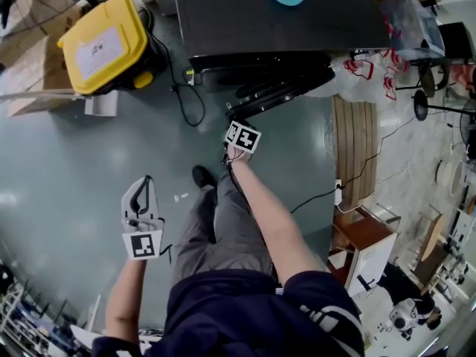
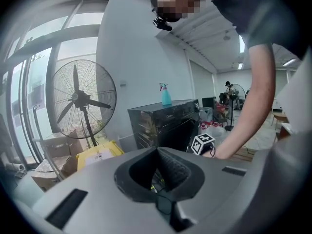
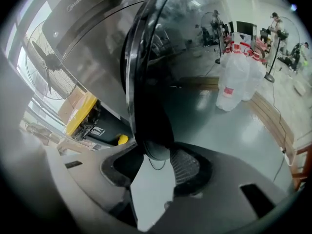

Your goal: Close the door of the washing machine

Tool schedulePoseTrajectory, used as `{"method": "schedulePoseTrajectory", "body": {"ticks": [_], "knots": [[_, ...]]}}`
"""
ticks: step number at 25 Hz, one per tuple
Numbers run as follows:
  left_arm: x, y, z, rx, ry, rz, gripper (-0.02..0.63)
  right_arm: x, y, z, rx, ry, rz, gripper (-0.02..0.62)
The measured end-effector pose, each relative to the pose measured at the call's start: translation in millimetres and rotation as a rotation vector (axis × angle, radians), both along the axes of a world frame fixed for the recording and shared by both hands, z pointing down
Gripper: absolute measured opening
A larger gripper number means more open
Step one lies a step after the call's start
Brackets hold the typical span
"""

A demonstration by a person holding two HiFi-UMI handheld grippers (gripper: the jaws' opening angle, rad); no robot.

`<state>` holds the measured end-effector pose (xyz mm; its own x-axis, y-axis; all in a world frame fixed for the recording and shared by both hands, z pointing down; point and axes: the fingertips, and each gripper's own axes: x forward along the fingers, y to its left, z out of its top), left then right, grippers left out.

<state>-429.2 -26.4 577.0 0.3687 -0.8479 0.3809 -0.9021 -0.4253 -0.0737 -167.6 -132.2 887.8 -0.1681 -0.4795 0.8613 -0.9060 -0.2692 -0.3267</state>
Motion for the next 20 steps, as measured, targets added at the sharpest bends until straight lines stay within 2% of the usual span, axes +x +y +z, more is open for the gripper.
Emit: {"method": "schedulePoseTrajectory", "body": {"ticks": [7, 12, 20], "knots": [[4.1, -21.2, 3.8, -0.016, -0.003, -0.041, 0.025, -18.0, -35.4, -2.7, 0.004, -0.017, -0.038, 0.190], [4.2, -28.9, 6.9, -0.033, -0.020, -0.049, 0.025, -21.3, -53.2, -1.3, 0.000, -0.019, -0.006, 0.189], [-3.5, -40.1, 8.4, -0.050, -0.028, -0.076, 0.025, -28.8, -78.3, -2.6, -0.005, -0.033, -0.015, 0.190]]}}
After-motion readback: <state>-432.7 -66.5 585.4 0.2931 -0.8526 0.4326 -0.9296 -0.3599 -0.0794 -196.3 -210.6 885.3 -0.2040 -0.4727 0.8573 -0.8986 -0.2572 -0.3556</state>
